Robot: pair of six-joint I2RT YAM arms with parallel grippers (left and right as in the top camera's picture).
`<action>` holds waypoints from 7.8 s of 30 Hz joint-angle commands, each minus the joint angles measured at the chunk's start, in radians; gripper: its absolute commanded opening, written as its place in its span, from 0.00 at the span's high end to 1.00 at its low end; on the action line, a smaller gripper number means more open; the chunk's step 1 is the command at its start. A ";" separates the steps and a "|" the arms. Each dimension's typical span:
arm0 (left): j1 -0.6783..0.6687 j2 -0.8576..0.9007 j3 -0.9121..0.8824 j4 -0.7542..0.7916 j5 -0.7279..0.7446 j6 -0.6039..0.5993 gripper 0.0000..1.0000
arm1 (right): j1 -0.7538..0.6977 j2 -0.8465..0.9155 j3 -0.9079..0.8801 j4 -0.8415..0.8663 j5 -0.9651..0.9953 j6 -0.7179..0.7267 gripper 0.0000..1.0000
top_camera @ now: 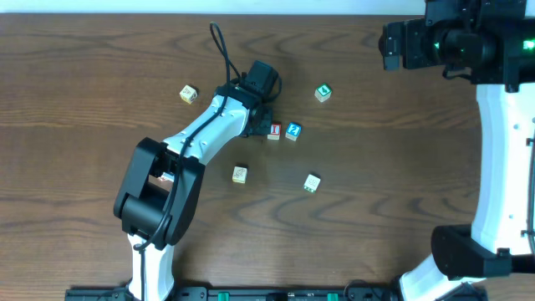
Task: Spell out Ai2
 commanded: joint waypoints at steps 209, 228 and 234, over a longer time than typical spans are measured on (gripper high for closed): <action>0.200 -0.043 -0.308 0.428 0.548 -0.284 0.94 | 0.125 0.275 -1.126 1.143 -0.661 0.360 0.99; 0.200 -0.043 -0.308 0.424 0.548 -0.276 0.94 | 0.161 0.275 -1.126 1.146 -0.683 0.360 0.99; 0.200 -0.043 -0.308 0.418 0.548 -0.269 0.94 | 0.161 0.275 -1.126 1.146 -0.678 0.359 0.98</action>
